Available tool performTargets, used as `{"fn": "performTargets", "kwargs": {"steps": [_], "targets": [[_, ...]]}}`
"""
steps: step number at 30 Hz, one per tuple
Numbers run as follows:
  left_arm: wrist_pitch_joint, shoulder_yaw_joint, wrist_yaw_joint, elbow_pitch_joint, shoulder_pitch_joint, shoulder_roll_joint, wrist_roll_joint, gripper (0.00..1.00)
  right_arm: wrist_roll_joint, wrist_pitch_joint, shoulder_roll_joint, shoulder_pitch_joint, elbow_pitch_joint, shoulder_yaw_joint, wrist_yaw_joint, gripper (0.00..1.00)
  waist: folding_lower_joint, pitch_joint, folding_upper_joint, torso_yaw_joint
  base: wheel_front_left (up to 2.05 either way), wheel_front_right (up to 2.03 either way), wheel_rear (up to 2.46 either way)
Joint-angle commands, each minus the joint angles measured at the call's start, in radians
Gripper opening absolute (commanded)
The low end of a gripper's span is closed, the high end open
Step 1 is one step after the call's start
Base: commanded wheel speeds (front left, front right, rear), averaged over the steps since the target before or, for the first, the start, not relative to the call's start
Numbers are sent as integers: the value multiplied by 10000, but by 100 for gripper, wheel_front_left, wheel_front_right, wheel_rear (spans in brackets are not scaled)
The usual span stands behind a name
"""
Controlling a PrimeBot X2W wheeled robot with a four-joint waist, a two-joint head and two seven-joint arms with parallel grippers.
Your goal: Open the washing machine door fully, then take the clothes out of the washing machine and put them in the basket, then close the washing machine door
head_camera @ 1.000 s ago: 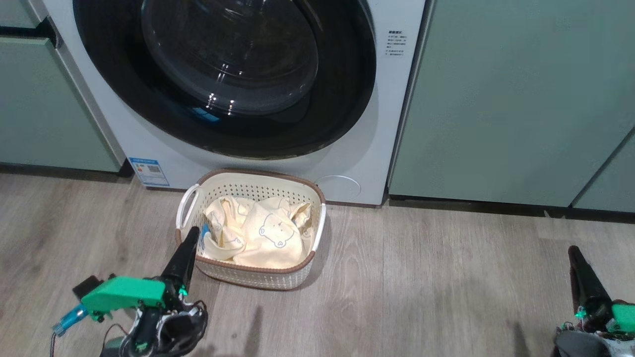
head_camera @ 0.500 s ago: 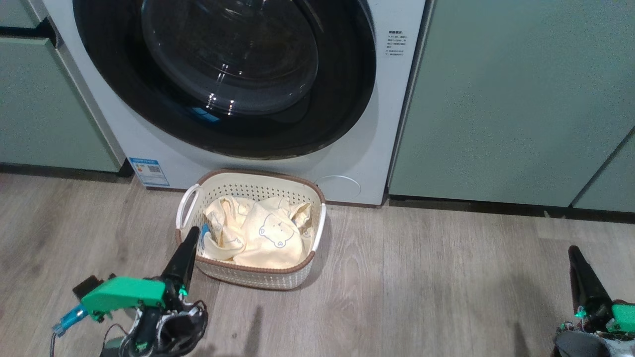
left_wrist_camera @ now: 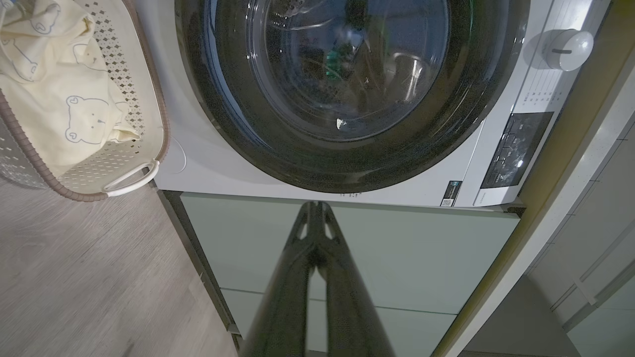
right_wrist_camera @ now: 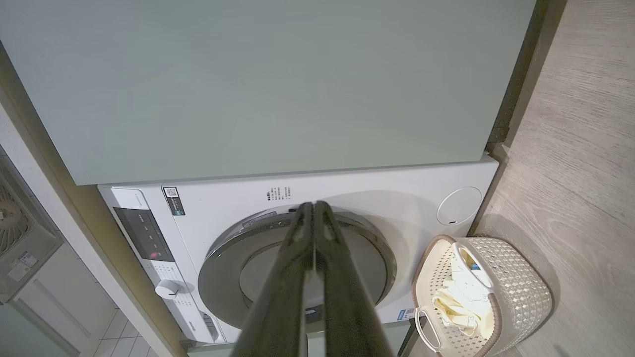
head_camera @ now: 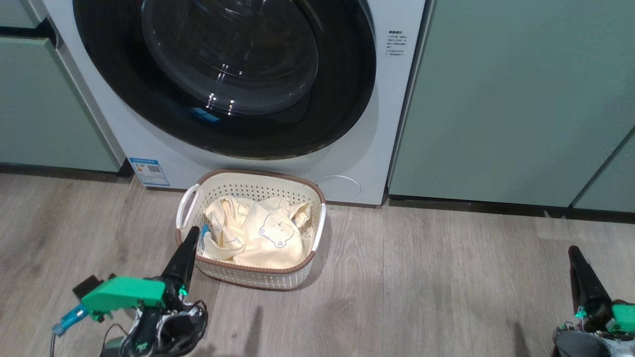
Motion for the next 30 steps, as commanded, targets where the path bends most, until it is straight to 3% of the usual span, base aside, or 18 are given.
{"fn": "performTargets", "kwargs": {"steps": [1,30], "targets": [[62,342,-15,-357,-247,72,-39,0,72,54,-227,-560,-380,156,-27,0,0,0,0,0,0,0,0],[61,341,-16,-357,-247,72,-40,0,73,53,-227,-560,-380,156,-27,0,0,0,0,0,0,0,0]]}}
